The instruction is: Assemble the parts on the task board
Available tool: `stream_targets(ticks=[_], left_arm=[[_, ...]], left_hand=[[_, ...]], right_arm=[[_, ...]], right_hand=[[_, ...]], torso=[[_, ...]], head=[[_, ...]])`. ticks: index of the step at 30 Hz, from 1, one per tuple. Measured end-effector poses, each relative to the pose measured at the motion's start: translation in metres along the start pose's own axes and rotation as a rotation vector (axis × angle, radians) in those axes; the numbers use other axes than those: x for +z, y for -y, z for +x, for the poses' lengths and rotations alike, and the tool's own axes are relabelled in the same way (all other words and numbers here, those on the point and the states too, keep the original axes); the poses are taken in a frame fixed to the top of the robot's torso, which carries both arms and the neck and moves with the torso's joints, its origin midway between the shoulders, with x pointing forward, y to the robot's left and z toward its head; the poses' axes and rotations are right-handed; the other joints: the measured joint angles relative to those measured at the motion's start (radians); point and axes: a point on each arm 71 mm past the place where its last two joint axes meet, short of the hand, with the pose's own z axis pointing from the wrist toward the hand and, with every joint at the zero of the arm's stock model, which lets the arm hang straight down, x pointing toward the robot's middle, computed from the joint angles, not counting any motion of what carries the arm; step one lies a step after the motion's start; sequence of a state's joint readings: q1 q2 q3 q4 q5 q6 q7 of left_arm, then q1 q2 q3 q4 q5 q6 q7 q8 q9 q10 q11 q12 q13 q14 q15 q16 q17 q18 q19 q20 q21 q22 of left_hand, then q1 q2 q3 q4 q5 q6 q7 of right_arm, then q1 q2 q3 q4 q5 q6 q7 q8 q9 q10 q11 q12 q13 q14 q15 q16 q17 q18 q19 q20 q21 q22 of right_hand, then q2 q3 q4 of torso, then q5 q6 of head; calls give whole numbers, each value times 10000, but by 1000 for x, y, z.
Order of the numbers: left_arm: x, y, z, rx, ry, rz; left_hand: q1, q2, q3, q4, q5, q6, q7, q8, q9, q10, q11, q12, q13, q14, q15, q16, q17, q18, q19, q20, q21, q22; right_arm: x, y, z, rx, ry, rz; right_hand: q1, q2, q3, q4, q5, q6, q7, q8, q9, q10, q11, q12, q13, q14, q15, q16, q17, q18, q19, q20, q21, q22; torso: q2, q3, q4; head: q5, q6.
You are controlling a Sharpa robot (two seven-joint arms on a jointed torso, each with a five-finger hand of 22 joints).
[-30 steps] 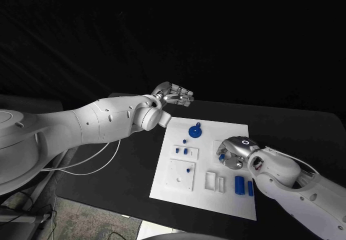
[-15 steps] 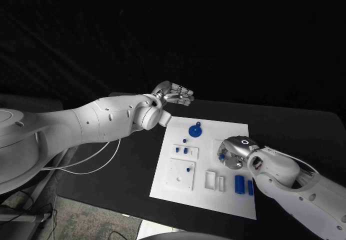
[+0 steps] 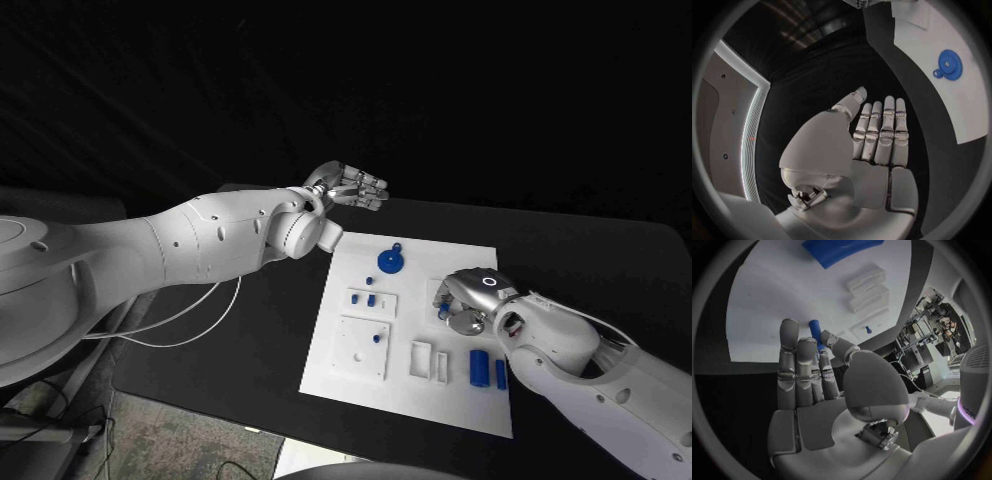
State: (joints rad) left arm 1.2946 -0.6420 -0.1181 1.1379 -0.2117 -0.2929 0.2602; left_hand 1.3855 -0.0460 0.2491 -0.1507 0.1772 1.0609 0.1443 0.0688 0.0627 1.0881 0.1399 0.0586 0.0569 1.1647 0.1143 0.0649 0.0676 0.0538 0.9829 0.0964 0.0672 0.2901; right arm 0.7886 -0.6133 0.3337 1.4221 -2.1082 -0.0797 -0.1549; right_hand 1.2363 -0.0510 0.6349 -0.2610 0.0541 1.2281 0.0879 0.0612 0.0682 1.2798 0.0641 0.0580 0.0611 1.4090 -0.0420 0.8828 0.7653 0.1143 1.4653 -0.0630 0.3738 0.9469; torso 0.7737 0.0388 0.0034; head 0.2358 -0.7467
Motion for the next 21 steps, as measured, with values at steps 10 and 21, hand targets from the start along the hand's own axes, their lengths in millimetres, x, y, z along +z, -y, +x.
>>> stream_targets(ticks=[10, 21], left_arm=[[1, 0, 0, 7, 14, -2], [2, 0, 2, -2, -26, 10]], left_hand=[[0, 0, -30, 30, 0, 0, 0, 0, 0, 0, 0, 0, 0, 0, 0, 0, 0, 0, 0, 0, 0, -61], [0, 0, -30, 30, 0, 0, 0, 0, 0, 0, 0, 0, 0, 0, 0, 0, 0, 0, 0, 0, 0, -61]], right_arm=[[-7, -19, -24, 161, 1020, -523], [-12, -57, -43, 491, 1965, -1475]], right_hand=[[14, 12, 50, -5, -12, 84, -13, 0, 7, 36, 36, 4, 13, 45, -42, -30, 29, 9, -3, -66, 0, 83], [55, -29, 50, -5, -40, 125, -53, -2, 2, 35, 36, -3, 1, 58, -29, -77, 51, 17, -4, -65, 0, 123]], torso=[[-1, -4, 0], [-2, -6, -3]], head=[[149, -12], [325, -28]])
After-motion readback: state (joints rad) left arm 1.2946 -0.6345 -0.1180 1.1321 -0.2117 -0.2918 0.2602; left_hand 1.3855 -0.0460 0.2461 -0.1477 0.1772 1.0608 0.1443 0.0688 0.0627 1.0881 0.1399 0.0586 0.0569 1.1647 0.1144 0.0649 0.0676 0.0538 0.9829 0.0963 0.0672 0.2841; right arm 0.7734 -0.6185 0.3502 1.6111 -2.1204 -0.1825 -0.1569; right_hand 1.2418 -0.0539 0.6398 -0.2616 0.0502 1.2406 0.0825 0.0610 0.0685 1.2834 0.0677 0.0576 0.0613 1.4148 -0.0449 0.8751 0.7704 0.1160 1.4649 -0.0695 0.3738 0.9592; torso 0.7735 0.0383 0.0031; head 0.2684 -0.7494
